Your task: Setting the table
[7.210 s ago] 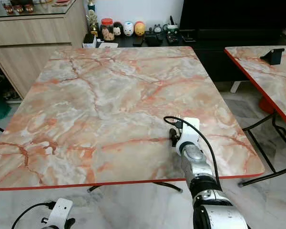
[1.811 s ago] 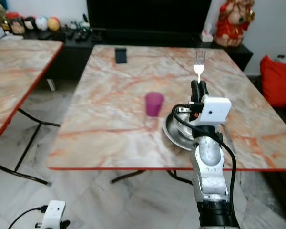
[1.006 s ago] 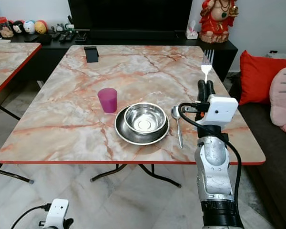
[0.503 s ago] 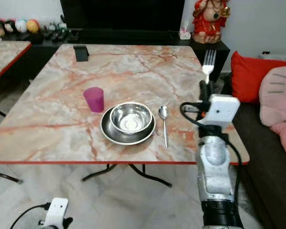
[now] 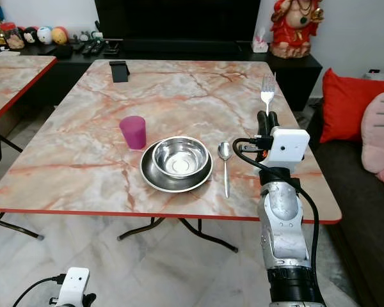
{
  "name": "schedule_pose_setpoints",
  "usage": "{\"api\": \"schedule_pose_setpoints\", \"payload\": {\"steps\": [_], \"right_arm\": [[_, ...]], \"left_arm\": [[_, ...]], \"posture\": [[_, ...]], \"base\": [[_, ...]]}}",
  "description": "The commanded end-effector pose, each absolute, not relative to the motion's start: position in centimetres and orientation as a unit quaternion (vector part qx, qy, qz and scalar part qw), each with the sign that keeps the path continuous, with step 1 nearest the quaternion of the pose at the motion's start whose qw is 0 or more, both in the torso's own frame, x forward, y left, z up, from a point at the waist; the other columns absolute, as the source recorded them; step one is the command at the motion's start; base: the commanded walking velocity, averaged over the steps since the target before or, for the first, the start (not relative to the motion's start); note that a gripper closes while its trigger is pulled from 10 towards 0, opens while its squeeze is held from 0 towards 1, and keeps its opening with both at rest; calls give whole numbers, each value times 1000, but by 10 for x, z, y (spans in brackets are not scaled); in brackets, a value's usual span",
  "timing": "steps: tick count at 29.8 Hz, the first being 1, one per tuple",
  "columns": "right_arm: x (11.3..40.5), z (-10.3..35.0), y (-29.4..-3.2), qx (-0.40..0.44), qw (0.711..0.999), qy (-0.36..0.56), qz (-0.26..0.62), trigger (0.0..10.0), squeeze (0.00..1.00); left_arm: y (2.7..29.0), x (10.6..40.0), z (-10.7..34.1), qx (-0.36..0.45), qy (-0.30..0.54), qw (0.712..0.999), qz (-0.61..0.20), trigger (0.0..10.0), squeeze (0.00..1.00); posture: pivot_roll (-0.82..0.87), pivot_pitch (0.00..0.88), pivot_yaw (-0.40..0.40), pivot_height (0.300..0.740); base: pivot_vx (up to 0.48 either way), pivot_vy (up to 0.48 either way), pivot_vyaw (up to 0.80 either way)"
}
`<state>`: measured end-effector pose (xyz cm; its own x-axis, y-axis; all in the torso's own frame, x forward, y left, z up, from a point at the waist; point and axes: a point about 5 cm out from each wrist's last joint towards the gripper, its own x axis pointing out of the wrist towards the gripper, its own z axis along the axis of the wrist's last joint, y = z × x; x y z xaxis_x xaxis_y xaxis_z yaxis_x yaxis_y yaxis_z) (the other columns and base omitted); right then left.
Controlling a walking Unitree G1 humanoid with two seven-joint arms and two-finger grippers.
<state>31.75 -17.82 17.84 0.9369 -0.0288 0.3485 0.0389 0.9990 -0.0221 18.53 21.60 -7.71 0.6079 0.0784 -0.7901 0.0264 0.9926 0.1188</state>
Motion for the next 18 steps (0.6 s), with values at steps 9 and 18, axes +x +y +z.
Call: {"api": "schedule_pose_setpoints", "payload": {"steps": [9,18], "right_arm": [[319,170,-176,-10,988,-150,-15,10000,0],[319,168,-174,-9,990,-143,-14,10000,0]], "left_arm": [[217,185,-77,58,443,894,12,10000,0],[217,185,-77,57,444,894,11,10000,0]], "posture": [[-10,0,-6,740],[-8,0,-7,740]], "base": [[0,0,0],[57,0,0]]}}
